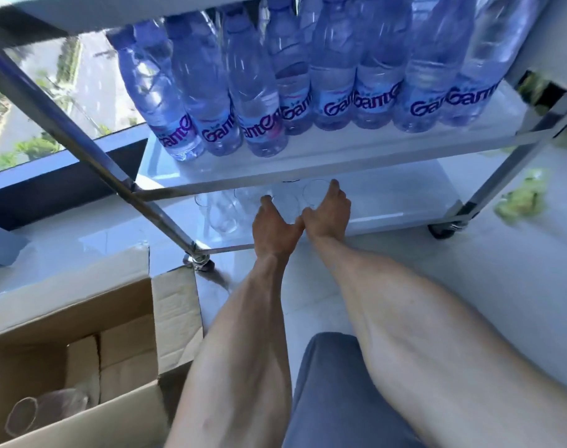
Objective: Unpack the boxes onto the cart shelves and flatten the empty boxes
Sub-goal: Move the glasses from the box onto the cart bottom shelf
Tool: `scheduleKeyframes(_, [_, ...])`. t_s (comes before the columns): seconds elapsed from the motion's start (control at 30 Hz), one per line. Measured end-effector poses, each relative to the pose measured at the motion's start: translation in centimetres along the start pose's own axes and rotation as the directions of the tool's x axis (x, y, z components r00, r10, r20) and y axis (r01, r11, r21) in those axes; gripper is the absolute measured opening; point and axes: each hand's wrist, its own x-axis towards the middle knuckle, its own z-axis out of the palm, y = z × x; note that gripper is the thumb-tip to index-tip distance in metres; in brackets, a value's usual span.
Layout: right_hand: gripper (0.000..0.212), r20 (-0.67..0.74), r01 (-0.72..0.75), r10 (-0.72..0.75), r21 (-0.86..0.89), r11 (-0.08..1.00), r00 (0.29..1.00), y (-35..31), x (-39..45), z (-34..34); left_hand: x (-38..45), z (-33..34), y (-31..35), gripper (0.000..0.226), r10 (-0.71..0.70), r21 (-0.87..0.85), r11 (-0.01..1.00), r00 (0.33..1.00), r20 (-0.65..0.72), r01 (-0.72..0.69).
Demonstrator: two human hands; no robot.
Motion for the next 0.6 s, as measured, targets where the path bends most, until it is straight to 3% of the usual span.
scheduleKeyframes(0.2, [0.081, 0.049, 0.014, -0.018, 0.064, 0.998, 0.999, 0.6, 2.7, 0.4, 2.7, 1.3, 1.0, 0.077, 0.006, -0.01, 1.0, 0.999, -0.042, -0.006])
scheduleKeyframes(0.4, [0.093, 0.115, 0.018, -0.026, 0.069, 0.997, 0.993, 3.0, 3.6, -0.1, 3.3, 3.1, 1.6, 0.088, -0.021, -0.046, 0.999, 0.999, 0.047, 0.023])
scheduleKeyframes(0.6, [0.08, 0.068, -0.077, 0.077, -0.003, 0.997, 0.995, 3.0, 3.8, 1.0, 3.3, 3.0, 1.4, 0.084, -0.086, 0.118, 0.99, 0.996, 0.022, 0.083])
